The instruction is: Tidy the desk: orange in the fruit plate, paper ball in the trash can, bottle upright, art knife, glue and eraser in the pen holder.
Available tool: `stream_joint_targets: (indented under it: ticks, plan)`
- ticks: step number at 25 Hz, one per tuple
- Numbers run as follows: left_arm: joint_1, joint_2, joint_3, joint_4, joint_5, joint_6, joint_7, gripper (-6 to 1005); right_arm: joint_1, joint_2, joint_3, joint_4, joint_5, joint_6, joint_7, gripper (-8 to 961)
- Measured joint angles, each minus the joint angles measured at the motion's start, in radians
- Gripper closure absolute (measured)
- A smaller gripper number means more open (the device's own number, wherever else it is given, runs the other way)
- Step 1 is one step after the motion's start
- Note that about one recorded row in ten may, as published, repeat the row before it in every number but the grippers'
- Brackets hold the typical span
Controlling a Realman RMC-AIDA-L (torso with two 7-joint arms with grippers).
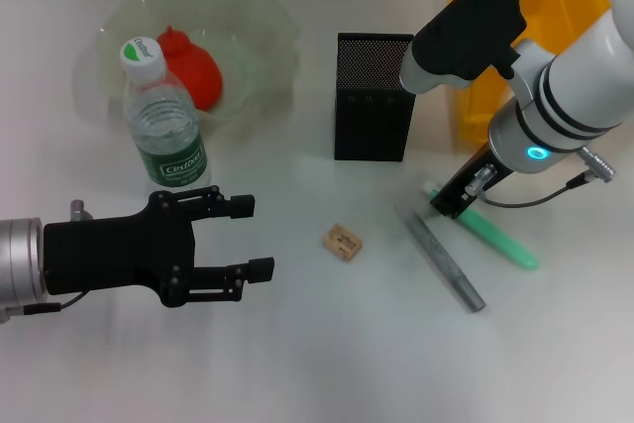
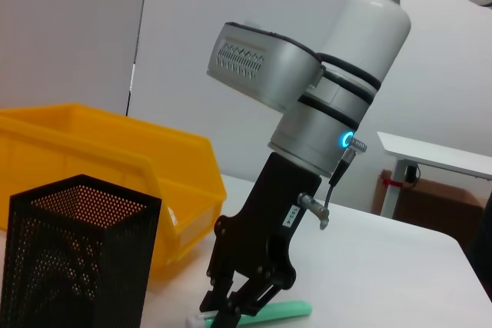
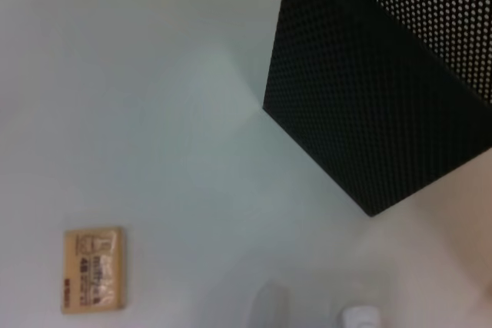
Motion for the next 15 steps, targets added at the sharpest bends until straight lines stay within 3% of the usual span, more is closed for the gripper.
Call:
stream_joint_targets:
  ticks: [8,13,15]
  plan:
    - [-0.005,-0.004,-0.006,0.007,0.000,-0.005,0.000,201,-0.002,-0.002,0.009,0.000,0.008,0.003,-0.013,758]
    - [-0.007,-0.005,-0.004,0.008,0.000,-0.014,0.000,201,-0.067,-0.007,0.073,-0.178,0.018,-0.084,-0.037,778]
    - [-0.007,-0.005,-0.004,0.007,0.000,-0.014,0.000,201,-0.112,-0.006,0.191,-0.303,0.080,-0.156,-0.087,779]
